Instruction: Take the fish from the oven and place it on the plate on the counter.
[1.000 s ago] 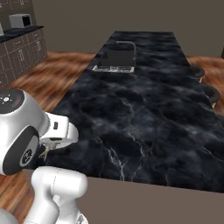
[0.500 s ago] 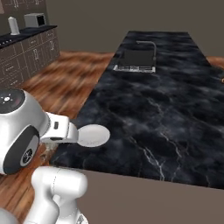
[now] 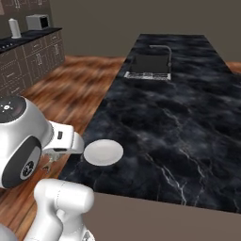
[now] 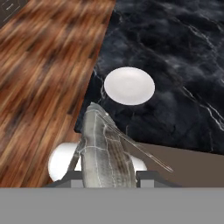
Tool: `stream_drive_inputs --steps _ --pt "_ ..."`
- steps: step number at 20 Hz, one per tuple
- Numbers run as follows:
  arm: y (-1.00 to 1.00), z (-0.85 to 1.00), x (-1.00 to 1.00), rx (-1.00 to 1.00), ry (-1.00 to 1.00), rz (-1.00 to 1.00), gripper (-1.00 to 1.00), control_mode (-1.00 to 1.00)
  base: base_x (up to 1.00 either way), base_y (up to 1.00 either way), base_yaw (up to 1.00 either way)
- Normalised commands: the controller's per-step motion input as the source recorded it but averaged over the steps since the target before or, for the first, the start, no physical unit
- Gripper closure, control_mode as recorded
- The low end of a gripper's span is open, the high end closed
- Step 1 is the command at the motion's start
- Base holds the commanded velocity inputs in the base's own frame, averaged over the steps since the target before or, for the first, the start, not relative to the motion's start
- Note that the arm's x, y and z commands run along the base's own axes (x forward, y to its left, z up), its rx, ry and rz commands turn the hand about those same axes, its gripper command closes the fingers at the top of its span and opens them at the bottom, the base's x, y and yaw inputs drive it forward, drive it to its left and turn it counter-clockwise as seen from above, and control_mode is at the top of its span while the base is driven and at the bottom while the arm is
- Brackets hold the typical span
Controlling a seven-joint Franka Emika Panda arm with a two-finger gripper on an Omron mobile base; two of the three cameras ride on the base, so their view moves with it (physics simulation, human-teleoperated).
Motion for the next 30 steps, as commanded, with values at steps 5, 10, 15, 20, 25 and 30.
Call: stream_drive_inputs --steps 5,10,15,20,25,30 --pt "0.00 0.00 0.00 0.00 0.00 0.00 1.00 1.00 0.19 -0.02 -0.07" --pt "0.00 0.00 0.00 0.00 0.00 0.00 1.00 1.00 0.00 0.00 0.00" --pt "0.00 0.00 0.00 0.00 0.00 0.00 1.00 1.00 0.01 0.00 0.00" --pt "0.06 0.00 0.64 -0.03 0.03 -0.03 1.00 -1.00 0.00 0.00 0.00" --pt "0.00 0.00 1.00 -0.03 0.16 -0.07 1.00 -1.00 0.00 0.00 0.00" --pt "-0.06 -0.07 1.00 0.00 0.20 0.00 1.00 -1.00 0.00 0.00 0.00"
